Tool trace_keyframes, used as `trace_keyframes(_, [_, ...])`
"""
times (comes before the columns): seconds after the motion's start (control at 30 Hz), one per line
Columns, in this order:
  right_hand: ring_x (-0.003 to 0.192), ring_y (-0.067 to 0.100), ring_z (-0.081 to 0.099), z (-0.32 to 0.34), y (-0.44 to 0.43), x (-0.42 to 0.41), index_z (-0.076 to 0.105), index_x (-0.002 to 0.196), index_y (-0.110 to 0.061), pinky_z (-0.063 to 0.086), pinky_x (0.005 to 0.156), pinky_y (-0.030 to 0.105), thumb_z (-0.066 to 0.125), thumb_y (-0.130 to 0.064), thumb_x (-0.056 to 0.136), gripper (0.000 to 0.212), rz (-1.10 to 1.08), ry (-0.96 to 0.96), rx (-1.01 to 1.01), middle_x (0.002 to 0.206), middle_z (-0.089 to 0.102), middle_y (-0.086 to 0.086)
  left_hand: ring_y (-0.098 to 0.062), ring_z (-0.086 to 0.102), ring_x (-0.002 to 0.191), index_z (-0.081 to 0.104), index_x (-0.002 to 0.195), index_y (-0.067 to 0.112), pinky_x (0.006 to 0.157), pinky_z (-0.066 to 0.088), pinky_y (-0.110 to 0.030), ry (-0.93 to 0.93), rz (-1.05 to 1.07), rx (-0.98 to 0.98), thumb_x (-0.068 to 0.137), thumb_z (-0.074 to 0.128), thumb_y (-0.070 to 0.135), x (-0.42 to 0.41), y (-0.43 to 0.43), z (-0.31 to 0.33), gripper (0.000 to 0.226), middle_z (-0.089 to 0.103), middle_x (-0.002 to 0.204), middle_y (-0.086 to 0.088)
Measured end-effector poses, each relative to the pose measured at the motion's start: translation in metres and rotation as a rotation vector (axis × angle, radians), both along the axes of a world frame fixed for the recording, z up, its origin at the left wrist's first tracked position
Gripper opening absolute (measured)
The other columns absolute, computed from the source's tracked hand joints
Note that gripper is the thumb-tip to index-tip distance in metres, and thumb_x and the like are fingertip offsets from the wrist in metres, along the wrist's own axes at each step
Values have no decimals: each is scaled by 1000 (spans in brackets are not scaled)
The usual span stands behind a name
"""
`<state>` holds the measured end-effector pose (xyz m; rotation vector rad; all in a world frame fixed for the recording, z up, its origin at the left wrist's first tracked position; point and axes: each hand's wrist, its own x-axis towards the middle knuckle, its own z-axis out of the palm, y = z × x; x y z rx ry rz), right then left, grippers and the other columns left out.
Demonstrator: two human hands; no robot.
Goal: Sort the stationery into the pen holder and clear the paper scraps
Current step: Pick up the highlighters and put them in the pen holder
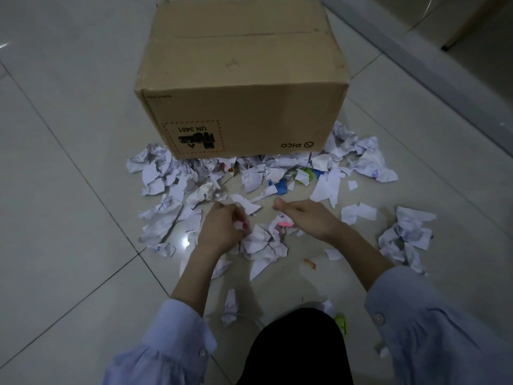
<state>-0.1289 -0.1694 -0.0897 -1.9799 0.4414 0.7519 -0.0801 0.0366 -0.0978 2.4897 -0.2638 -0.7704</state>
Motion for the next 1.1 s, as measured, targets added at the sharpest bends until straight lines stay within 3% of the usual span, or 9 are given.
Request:
trace_keyframes(0.1, [86,22,63,1,4,9,69,103,-22,47,77,33,31,-60,95,55,-38,-172,-219,88,69,2,-22,53,87,60,82,12,68,40,-26,-62,-17,12,74,69,16,-4,-3,1,13,61,87,-9])
trace_keyframes(0.17, [88,27,63,-1,5,15,66,109,-19,49,75,34,40,-38,100,33,-63,-281,-332,93,68,6,-22,51,74,52,77,10,61,36,-25,-77,7,24,77,64,18,-6,-6,1,14,61,81,-12])
trace_keyframes(0.23, [94,31,62,-4,6,21,56,129,-23,48,72,32,44,-26,98,33,-25,-316,-400,106,68,11,-22,50,68,49,78,9,56,34,-25,-46,52,11,82,61,20,-6,-7,2,17,60,78,-11])
trace_keyframes(0.37, [104,32,58,-10,10,33,40,141,-31,44,71,33,50,-28,94,48,121,-301,-505,116,62,11,-19,52,74,57,90,5,57,35,-23,68,-3,22,84,64,25,1,-6,5,22,59,83,-6])
trace_keyframes(0.5, [107,31,59,-13,21,39,44,133,-27,44,72,34,60,-33,90,46,137,-304,-592,120,56,8,-14,51,71,54,82,16,55,36,-18,127,49,-38,80,71,27,11,0,7,20,54,76,5])
trace_keyframes(0.7, [102,31,57,-13,27,39,49,125,-17,49,74,38,61,-28,90,39,169,-347,-669,130,38,10,-31,61,78,51,73,11,70,50,-44,112,303,-308,73,79,31,17,1,15,34,62,81,-17])
trace_keyframes(0.8, [97,29,58,-12,23,34,53,117,-16,47,70,35,60,-26,88,31,161,-399,-611,123,49,8,-29,58,77,47,75,11,70,48,-44,118,433,-406,75,76,19,21,1,16,30,59,81,-17])
trace_keyframes(0.93, [63,14,50,-14,13,22,46,83,-19,32,49,27,63,-26,82,18,-275,-403,-341,72,52,-4,-23,54,71,41,77,17,64,42,-36,147,522,-421,86,64,18,27,-1,11,24,53,74,-5])
trace_keyframes(1.1, [60,19,50,-15,-12,19,51,97,-22,41,49,30,44,-5,88,21,-764,-265,78,82,54,-3,-10,58,69,54,92,13,58,42,-26,58,503,-327,89,59,40,34,-7,7,27,63,80,2])
